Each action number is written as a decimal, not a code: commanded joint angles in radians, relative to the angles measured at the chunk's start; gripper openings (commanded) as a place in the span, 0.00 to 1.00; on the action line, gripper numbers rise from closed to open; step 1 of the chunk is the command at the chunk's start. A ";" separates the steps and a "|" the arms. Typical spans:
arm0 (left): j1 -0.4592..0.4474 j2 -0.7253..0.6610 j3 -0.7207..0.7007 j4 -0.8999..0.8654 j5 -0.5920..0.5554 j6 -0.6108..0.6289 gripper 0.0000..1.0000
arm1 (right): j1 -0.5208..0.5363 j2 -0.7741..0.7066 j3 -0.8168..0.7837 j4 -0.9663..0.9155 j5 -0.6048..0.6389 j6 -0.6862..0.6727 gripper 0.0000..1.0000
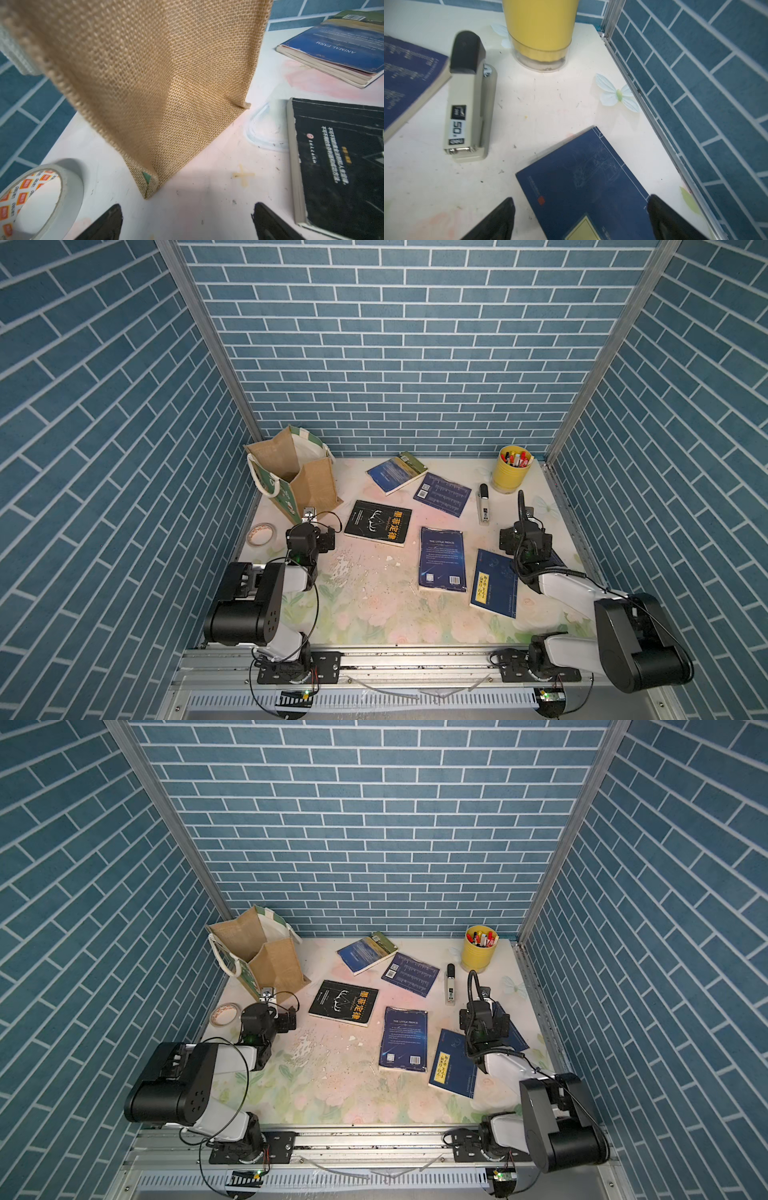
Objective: Take out the books from the canvas bag
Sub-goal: Reset both arms
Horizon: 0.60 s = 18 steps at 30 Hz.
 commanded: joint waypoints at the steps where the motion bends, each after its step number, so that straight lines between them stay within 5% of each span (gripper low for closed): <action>1: -0.002 0.001 -0.002 0.109 -0.026 0.013 1.00 | -0.043 0.104 0.049 0.226 -0.009 -0.080 0.98; 5: -0.005 -0.003 0.003 0.094 -0.009 0.018 1.00 | -0.085 0.194 0.066 0.302 0.011 -0.063 0.97; 11: -0.004 -0.003 0.011 0.076 0.050 0.038 1.00 | -0.194 0.236 -0.091 0.630 -0.251 -0.026 0.97; 12: -0.004 0.004 0.008 0.094 0.049 0.042 1.00 | -0.197 0.186 -0.051 0.457 -0.252 -0.002 0.98; 18: -0.008 0.003 0.011 0.081 0.069 0.054 1.00 | -0.205 0.218 -0.051 0.527 -0.259 -0.016 0.96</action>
